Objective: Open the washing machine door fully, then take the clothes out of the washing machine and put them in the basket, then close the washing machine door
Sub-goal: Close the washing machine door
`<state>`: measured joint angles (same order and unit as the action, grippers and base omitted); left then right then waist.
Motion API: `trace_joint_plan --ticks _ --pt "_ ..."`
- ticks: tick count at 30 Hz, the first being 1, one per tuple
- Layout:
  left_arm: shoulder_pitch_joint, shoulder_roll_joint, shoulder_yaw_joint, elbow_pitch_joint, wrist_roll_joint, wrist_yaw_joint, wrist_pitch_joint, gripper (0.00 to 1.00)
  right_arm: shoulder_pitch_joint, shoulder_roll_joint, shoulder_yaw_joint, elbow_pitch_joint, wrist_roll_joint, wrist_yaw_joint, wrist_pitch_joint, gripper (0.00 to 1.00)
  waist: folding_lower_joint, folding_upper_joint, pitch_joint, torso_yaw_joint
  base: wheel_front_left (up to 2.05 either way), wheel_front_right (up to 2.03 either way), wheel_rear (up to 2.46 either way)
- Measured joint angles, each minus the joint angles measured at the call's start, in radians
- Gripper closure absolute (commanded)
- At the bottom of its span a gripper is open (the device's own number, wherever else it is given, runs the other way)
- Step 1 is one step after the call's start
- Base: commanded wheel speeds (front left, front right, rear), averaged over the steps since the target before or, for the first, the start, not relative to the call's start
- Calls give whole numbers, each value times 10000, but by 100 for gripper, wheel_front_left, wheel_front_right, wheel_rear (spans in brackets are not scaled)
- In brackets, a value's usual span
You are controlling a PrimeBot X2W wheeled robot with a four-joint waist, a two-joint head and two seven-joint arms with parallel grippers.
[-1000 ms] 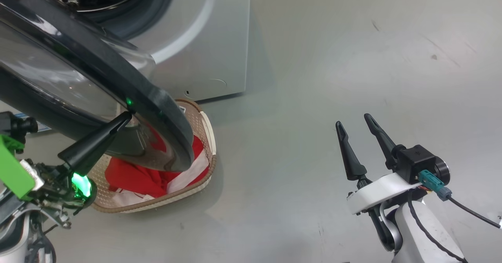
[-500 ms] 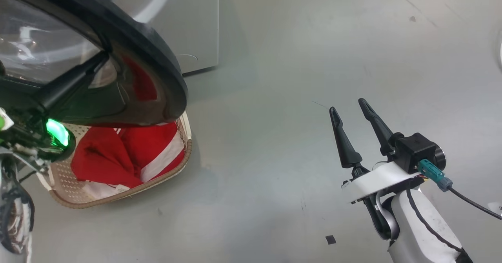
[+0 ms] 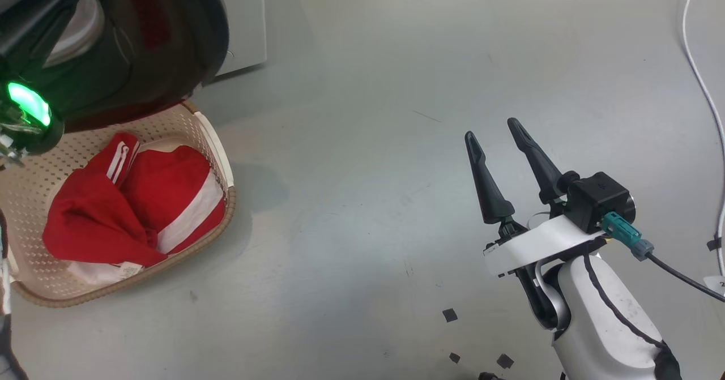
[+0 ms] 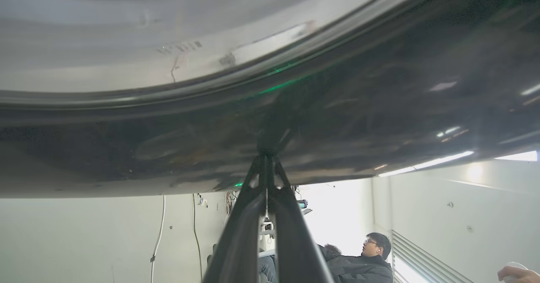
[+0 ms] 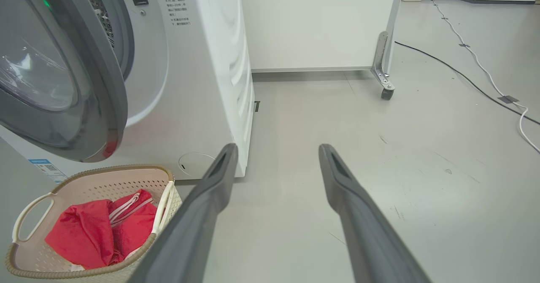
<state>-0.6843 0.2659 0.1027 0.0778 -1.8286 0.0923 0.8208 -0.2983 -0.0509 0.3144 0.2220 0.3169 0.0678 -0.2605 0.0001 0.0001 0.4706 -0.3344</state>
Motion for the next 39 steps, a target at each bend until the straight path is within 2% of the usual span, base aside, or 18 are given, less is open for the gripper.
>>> trace_joint_plan --ticks 10,17,21,30,36,37,38,39 --pt "-1123 -79 -75 928 171 42 -449 100 -57 21 84 -4 13 -88 0 0 0 0 267 -231 0 0 0" --pt "-1560 -171 -121 1453 453 35 -564 100 -180 21 123 4 75 -182 0 0 -1 0 259 -203 0 0 0" --pt "-1581 -305 -320 1714 454 -113 -550 100 -214 21 36 4 73 -192 0 0 -1 0 221 -72 0 0 0" --pt "-1572 -631 -447 1879 441 -742 -297 100 -214 19 -224 84 -115 -267 0 0 -1 0 85 460 0 0 0" --pt "-1185 -846 -462 2004 410 -1383 -209 100 -214 19 -416 171 -211 -267 0 0 -1 0 -89 929 0 0 0" --pt "-1039 -934 -481 2023 407 -1496 -209 93 -214 17 -458 186 -230 -267 0 0 -1 0 -125 1014 0 0 0" --pt "-889 -1014 -489 2038 380 -1618 -207 72 -213 15 -485 215 -276 -267 -2 0 -1 0 -162 1101 0 0 0" --pt "-744 -1099 -491 2056 332 -1699 -207 45 -213 13 -518 255 -307 -267 0 0 -1 0 -203 1193 0 0 0"
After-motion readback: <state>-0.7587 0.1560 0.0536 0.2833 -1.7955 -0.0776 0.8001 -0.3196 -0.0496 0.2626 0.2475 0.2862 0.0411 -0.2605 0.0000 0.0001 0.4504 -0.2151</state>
